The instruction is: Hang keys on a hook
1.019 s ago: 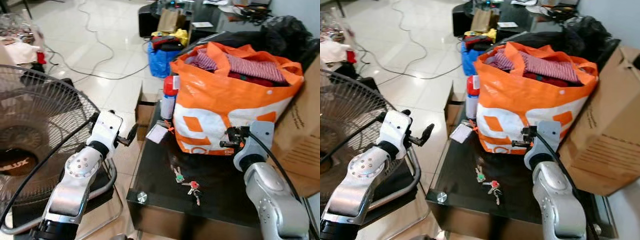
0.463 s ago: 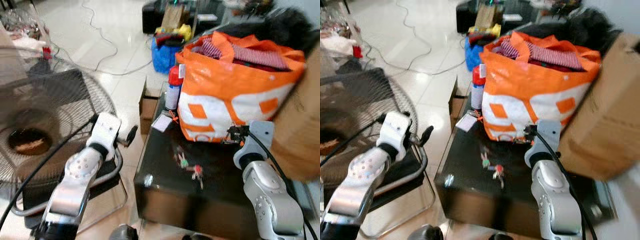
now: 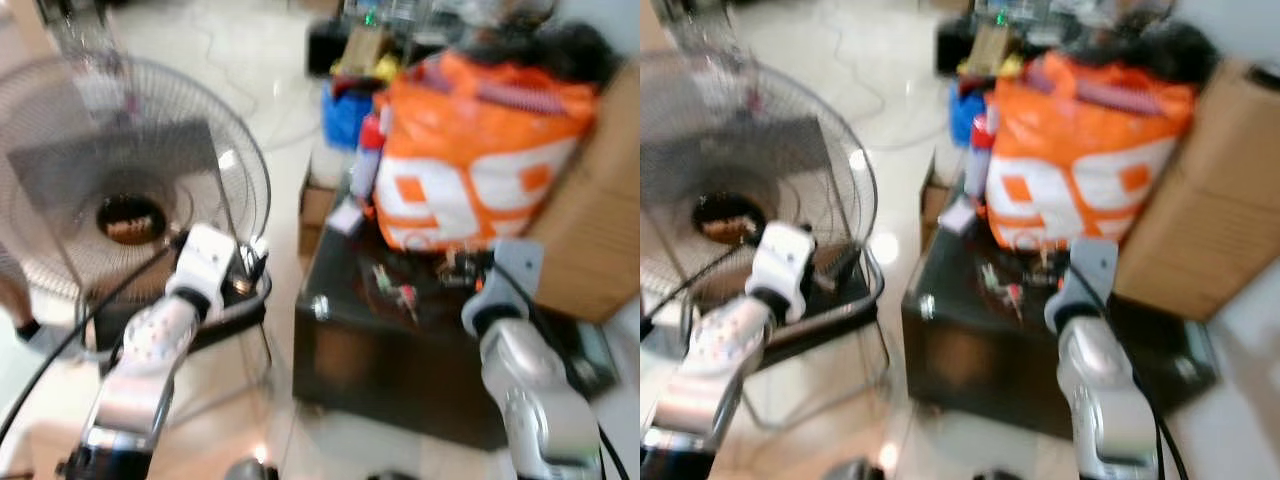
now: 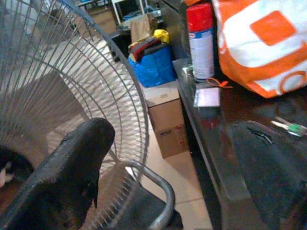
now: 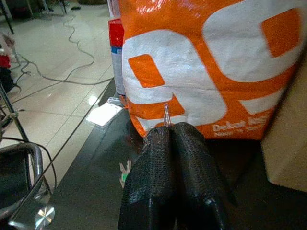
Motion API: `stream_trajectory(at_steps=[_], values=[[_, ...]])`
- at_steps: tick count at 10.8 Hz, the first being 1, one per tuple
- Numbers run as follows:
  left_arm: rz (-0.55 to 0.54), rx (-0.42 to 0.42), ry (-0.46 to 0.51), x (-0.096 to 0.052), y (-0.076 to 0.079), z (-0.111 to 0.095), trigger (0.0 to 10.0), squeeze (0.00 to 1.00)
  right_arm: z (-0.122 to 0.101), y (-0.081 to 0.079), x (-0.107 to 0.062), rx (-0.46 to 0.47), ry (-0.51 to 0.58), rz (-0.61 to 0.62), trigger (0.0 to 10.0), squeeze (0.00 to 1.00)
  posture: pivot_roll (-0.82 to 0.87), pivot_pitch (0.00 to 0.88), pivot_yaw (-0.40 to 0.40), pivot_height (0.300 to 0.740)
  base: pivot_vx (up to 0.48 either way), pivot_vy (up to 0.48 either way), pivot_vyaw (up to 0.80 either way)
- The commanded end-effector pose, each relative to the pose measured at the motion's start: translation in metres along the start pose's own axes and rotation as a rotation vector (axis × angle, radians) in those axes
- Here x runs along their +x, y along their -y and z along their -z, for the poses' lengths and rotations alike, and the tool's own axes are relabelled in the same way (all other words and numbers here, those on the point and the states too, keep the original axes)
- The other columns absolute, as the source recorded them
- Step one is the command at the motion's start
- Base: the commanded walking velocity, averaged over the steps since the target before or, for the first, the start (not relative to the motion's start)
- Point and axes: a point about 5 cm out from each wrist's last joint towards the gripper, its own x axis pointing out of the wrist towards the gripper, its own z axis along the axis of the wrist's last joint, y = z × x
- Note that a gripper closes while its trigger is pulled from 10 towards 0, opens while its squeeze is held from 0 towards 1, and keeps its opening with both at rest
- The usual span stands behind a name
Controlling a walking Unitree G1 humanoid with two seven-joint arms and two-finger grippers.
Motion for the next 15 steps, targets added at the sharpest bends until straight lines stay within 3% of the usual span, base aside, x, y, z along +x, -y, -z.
stream_trajectory(at_steps=[1,2,5,9,15], values=[[0.005,-0.001,0.002,0.001,0.003,0.0,10.0,0.0,-0.002,0.005,-0.002,-0.013,0.014,0.017,7.5,0.0,-0.04,0.0,-0.028,0.74,-0.251,0.0,0.0],[0.003,-0.001,0.007,0.001,0.004,0.0,10.0,0.0,-0.002,0.005,-0.002,-0.012,0.014,0.015,10.0,0.0,-0.04,0.0,-0.029,0.74,0.0,0.0,0.0],[0.014,-0.001,0.012,0.003,0.006,-0.001,10.0,0.0,-0.002,0.007,-0.004,0.021,0.013,0.045,10.0,0.0,-0.05,0.0,-0.024,0.74,0.0,0.0,-0.19],[0.015,-0.006,0.01,0.004,0.007,0.0,10.0,0.0,-0.001,0.012,-0.015,0.04,0.018,0.081,10.0,0.0,-0.05,0.0,-0.024,0.74,0.0,0.0,-0.8],[0.022,0.003,0.019,0.006,0.01,-0.005,10.0,0.0,-0.004,0.012,-0.012,0.039,0.024,0.09,10.0,0.0,-0.05,0.0,-0.036,0.74,0.0,0.0,-0.8]])
